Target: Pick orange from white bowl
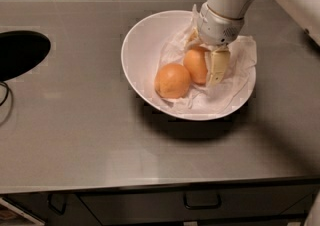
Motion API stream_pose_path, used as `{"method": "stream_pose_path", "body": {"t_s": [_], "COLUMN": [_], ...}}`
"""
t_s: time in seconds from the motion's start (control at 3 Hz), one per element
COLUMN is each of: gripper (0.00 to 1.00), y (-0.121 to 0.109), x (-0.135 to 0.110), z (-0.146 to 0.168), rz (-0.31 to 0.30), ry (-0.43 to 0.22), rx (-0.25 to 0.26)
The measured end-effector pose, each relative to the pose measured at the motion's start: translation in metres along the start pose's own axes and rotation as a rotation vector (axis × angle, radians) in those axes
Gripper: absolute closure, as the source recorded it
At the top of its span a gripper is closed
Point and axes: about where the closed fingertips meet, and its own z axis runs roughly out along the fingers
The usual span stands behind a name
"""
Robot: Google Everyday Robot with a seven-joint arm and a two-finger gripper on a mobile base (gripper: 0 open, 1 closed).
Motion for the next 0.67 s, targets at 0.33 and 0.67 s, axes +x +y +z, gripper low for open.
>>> {"method": "stream_pose_path", "body": {"t_s": [0.33, 0.67], "gripper": [0.27, 0.29], "y": [0.002, -0.006], "x": [0.005, 0.014], "z": [0.0, 0.014], "rz": [-0.004, -0.03], "ry": [0.006, 0.01], "rx": [0.025, 0.056]}}
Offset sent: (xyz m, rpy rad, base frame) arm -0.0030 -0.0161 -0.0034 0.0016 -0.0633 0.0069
